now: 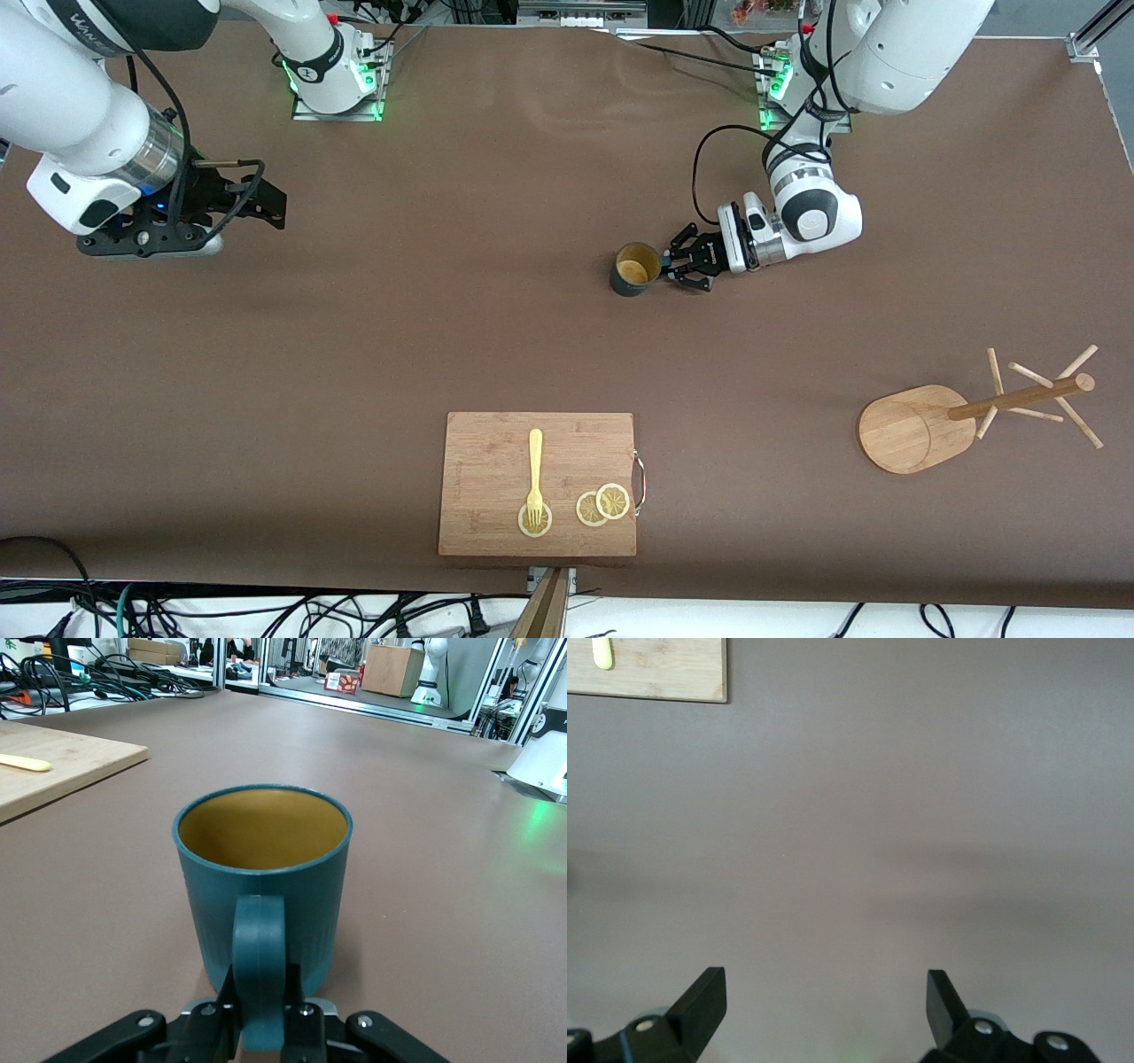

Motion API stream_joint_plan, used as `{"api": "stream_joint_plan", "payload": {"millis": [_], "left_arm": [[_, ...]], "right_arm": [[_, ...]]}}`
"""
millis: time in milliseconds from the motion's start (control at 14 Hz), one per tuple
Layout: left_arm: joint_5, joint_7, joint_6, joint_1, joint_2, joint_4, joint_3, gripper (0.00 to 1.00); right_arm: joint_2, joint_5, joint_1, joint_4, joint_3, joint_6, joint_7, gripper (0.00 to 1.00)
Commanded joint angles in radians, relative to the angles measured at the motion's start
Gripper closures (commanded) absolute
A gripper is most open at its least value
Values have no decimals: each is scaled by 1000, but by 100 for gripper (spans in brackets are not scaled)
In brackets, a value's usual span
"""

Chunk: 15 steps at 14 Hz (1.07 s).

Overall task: Pass cup and hang on rack
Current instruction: 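Grasp the mug handle with the left gripper while the right gripper withdraws, then lift the teal mug with the left gripper toward the wooden rack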

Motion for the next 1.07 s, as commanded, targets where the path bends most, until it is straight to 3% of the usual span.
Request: {"api": "stream_joint_plan", "payload": {"millis": [0,214,286,500,714,1000], "left_arm": [[-33,119,-3,27,7,-9,-6,100],[-32,39,-10,65,-28,-29,-7,100],[-30,-19,-12,76,-68,-52,-6,100],[38,-238,-15,121,-159,-103,-9,100],[180,-445,-17,186,-266,-129,-9,100],[462,-724,-41,300,-421,-132,-21,100]], "right_arm": [[-19,-14,-236,-15,236,7,-1,0],[-24,-21,-391,-15,379,5,-6,0],[-28,-36,-407,-15,399,2,-6,0],[-59,-48,-407,-18,393,-39,-13,0],[-62,-48,-407,-15,329,-44,-109,0],[-41,-47,-407,27,324,-61,-128,0]]}}
